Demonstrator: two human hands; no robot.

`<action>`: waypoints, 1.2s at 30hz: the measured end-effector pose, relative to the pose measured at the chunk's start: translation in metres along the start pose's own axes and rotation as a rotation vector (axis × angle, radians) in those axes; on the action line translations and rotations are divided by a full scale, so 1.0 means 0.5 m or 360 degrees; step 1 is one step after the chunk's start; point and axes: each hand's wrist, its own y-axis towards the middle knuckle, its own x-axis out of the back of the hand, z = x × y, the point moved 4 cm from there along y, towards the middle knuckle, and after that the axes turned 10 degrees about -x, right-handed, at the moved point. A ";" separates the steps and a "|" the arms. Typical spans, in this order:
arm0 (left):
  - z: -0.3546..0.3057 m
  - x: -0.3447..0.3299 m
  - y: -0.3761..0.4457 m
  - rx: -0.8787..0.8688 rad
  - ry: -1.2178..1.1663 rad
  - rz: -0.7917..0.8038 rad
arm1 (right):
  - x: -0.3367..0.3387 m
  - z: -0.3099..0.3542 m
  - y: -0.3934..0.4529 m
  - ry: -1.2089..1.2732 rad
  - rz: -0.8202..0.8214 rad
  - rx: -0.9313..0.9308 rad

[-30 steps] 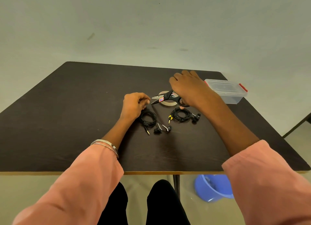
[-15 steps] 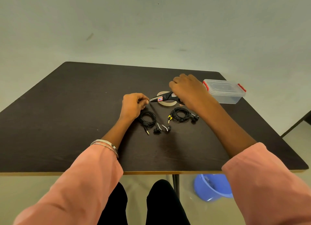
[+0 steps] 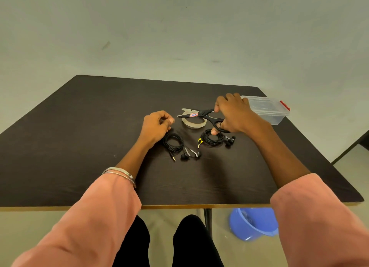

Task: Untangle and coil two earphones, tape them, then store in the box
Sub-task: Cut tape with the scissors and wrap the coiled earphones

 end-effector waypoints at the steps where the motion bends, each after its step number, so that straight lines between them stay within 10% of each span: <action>1: -0.004 -0.002 -0.003 -0.0017 -0.0031 0.0043 | -0.003 -0.001 0.003 0.0056 0.0035 -0.0045; 12: -0.026 -0.029 -0.007 -0.0424 0.0051 0.0629 | -0.020 0.017 0.024 0.0554 0.0341 -0.0232; 36: -0.013 -0.039 0.005 -0.0198 0.0093 0.0782 | -0.055 0.057 0.089 0.0694 0.0212 -0.0342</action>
